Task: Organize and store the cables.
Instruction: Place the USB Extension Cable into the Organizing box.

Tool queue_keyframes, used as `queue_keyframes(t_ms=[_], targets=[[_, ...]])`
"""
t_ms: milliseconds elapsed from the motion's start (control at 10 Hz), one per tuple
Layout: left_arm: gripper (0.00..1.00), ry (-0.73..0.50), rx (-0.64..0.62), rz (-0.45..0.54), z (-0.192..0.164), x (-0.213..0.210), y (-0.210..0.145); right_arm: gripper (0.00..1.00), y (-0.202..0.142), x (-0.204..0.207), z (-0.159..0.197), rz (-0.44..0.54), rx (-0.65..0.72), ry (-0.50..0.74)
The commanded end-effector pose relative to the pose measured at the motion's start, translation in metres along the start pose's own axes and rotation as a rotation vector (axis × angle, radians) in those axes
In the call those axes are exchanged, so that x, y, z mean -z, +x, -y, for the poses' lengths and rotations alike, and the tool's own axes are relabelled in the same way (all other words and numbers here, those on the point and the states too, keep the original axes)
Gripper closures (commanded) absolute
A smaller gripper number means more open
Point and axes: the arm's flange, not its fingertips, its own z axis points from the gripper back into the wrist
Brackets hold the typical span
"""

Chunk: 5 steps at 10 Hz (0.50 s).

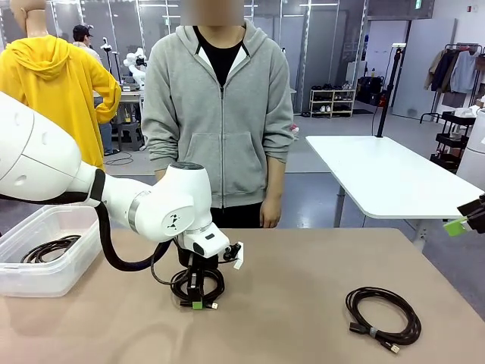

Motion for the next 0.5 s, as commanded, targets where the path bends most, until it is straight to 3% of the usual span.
queue_keyframes(t_ms=[0, 100, 400], targets=[[0.96, -0.020, 0.008, -0.014, -0.002, -0.004, 0.002, 0.00, 0.001, 0.002, 0.000, -0.016, 0.007, -0.011], [1.00, -0.013, 0.003, -0.016, -0.001, -0.007, 0.000, 0.00, 0.001, 0.002, 0.000, -0.016, 0.007, -0.011], [1.00, 0.017, -0.010, -0.035, 0.008, -0.030, -0.002, 0.00, 0.001, 0.002, 0.000, -0.016, 0.007, -0.011]])
